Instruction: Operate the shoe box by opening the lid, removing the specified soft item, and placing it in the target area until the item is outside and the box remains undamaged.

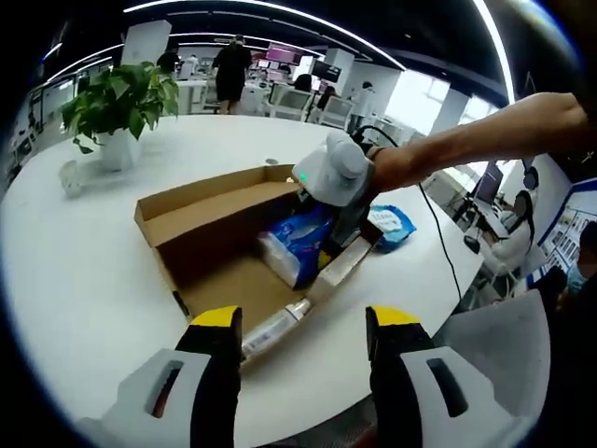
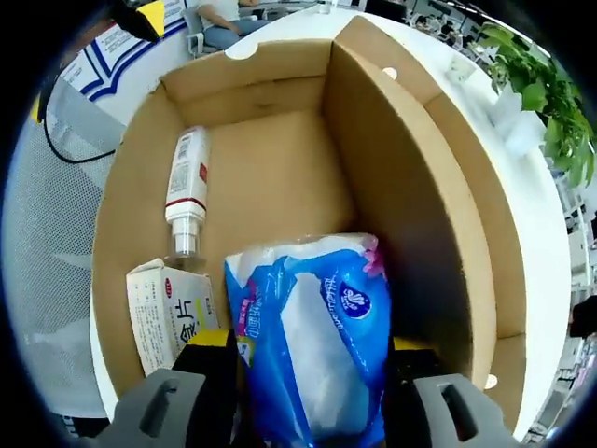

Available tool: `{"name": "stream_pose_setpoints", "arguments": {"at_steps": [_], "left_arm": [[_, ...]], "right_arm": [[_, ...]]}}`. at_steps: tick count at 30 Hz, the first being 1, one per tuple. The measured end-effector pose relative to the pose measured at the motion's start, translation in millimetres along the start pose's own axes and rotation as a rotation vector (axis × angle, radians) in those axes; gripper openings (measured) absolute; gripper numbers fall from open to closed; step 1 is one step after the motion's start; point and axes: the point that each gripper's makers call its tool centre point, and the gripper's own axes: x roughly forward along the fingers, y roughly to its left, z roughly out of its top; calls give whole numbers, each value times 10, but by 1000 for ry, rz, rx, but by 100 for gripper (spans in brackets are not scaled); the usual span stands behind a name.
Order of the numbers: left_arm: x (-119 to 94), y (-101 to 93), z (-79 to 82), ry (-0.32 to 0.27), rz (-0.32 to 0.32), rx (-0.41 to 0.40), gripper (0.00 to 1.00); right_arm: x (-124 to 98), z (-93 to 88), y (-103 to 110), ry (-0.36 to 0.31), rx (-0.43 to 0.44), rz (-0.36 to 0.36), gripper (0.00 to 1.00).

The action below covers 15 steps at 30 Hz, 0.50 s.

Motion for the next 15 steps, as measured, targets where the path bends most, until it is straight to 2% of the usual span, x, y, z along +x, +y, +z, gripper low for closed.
{"name": "stream_pose_setpoints", "arguments": {"at_steps": [4,15], "left_arm": [[7,27,7,-2,0,-8,55],[38,-12,13,-5,-13,-21,55]], "right_arm": [[46,-16,10,18,-16,6,61],[35,-14,28,6,-8,19,59]]}}
